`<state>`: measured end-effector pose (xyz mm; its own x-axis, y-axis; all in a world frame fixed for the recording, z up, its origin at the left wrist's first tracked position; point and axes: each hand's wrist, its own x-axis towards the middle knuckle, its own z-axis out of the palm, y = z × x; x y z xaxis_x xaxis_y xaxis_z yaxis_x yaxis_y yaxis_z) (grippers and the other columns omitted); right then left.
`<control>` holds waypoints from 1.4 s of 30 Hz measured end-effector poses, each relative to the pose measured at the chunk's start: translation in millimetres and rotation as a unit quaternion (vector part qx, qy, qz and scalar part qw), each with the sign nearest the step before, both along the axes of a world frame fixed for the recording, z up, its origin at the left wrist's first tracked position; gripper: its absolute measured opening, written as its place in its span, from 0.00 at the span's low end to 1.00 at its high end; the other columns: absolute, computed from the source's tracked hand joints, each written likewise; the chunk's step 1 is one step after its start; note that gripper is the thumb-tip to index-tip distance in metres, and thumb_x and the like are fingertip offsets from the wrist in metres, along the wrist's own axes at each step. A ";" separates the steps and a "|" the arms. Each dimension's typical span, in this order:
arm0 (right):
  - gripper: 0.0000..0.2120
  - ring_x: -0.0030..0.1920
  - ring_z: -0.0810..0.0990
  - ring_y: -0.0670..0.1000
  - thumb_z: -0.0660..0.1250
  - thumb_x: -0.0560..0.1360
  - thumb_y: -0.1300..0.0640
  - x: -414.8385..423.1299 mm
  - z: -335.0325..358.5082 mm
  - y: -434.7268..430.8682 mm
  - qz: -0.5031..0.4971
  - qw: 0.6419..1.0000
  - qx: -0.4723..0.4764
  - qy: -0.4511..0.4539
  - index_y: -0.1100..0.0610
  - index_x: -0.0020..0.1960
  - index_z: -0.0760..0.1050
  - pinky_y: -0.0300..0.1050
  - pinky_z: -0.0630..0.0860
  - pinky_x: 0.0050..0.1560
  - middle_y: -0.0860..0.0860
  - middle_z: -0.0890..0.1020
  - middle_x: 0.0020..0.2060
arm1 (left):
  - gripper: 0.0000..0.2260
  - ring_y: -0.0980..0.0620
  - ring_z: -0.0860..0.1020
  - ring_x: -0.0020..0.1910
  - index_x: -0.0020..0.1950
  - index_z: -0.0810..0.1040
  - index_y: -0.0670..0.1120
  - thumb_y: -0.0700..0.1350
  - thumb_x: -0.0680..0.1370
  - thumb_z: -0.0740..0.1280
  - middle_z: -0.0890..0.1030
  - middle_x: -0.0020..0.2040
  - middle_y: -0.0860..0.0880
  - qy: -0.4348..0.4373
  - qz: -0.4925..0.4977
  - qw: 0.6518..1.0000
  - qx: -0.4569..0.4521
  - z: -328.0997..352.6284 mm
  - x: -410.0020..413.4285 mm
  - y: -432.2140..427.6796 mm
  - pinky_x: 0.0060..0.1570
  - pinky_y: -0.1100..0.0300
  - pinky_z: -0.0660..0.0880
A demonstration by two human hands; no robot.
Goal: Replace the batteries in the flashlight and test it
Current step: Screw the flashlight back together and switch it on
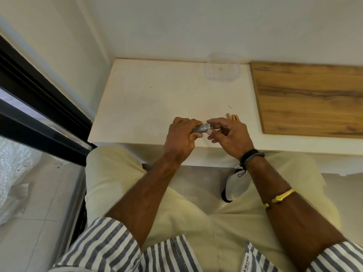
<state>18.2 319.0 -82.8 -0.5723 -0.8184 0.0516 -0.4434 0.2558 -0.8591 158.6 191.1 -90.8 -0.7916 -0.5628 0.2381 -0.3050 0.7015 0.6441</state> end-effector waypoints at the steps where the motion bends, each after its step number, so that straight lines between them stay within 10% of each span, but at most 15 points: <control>1: 0.09 0.36 0.86 0.40 0.71 0.79 0.54 1.2 0.5 -0.4 -0.008 1.000 0.000 -0.009 0.53 0.59 0.81 0.32 0.82 0.40 0.48 0.86 0.42 | 0.12 0.44 0.74 0.54 0.60 0.81 0.44 0.42 0.77 0.71 0.84 0.52 0.46 0.001 -0.002 1.000 -0.003 0.2 -0.2 0.1 0.52 0.46 0.74; 10: 0.24 0.28 0.81 0.46 0.58 0.80 0.35 4.0 1.5 -2.9 -0.087 0.991 0.078 0.062 0.53 0.45 0.81 0.44 0.83 0.37 0.48 0.84 0.32 | 0.12 0.45 0.75 0.54 0.59 0.81 0.44 0.44 0.77 0.71 0.84 0.52 0.47 -0.002 -0.032 0.999 -0.013 0.0 -1.2 2.1 0.52 0.46 0.73; 13: 0.17 0.39 0.85 0.41 0.71 0.78 0.45 0.2 3.3 -1.6 -0.026 0.999 0.034 -0.008 0.46 0.64 0.76 0.33 0.82 0.39 0.43 0.83 0.50 | 0.12 0.45 0.74 0.54 0.60 0.81 0.44 0.43 0.77 0.71 0.84 0.52 0.47 -0.005 -0.010 1.000 -0.003 -0.4 -1.2 1.3 0.52 0.47 0.74; 17: 0.12 0.38 0.84 0.37 0.73 0.77 0.57 -0.3 -1.0 -0.8 -0.007 1.000 -0.003 0.012 0.48 0.60 0.79 0.27 0.79 0.39 0.47 0.84 0.47 | 0.13 0.45 0.74 0.54 0.61 0.80 0.44 0.44 0.77 0.71 0.83 0.52 0.46 -0.014 -0.002 1.000 -0.001 -0.7 -0.8 0.6 0.53 0.47 0.73; 20: 0.07 0.33 0.84 0.39 0.70 0.79 0.50 0.4 -1.3 -0.3 -0.030 1.000 -0.001 -0.004 0.52 0.54 0.81 0.30 0.79 0.34 0.45 0.84 0.38 | 0.13 0.45 0.74 0.54 0.60 0.80 0.45 0.45 0.77 0.71 0.83 0.52 0.47 -0.014 -0.007 1.000 -0.003 -0.8 -1.3 0.9 0.52 0.47 0.74; 27: 0.27 0.30 0.83 0.48 0.57 0.78 0.32 3.0 -0.4 -2.4 -0.090 0.989 0.096 0.070 0.54 0.44 0.80 0.46 0.83 0.37 0.50 0.84 0.32 | 0.13 0.45 0.74 0.54 0.61 0.81 0.45 0.45 0.77 0.71 0.84 0.53 0.46 -0.020 -0.030 0.999 -0.009 1.0 -2.4 3.4 0.53 0.47 0.73; 33: 0.15 0.40 0.86 0.46 0.74 0.77 0.54 -1.0 -2.5 -0.9 0.002 1.000 0.021 0.010 0.46 0.61 0.78 0.37 0.83 0.36 0.48 0.84 0.52 | 0.13 0.45 0.73 0.56 0.61 0.80 0.45 0.44 0.77 0.71 0.83 0.54 0.47 -0.027 -0.001 1.000 0.000 2.2 -1.2 0.8 0.54 0.47 0.73; 42: 0.19 0.31 0.80 0.47 0.64 0.81 0.43 2.2 3.7 -1.1 -0.047 0.995 0.067 0.055 0.58 0.47 0.81 0.45 0.80 0.37 0.49 0.82 0.31 | 0.12 0.46 0.74 0.54 0.59 0.81 0.46 0.45 0.77 0.71 0.84 0.51 0.49 -0.018 -0.019 1.000 -0.012 -0.6 -3.4 2.6 0.52 0.47 0.74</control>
<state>20.4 317.9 -79.2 -0.6430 -0.7658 0.0116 -0.5020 0.4099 -0.7616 155.2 193.7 -91.4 -0.8203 -0.5273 0.2215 -0.3018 0.7281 0.6155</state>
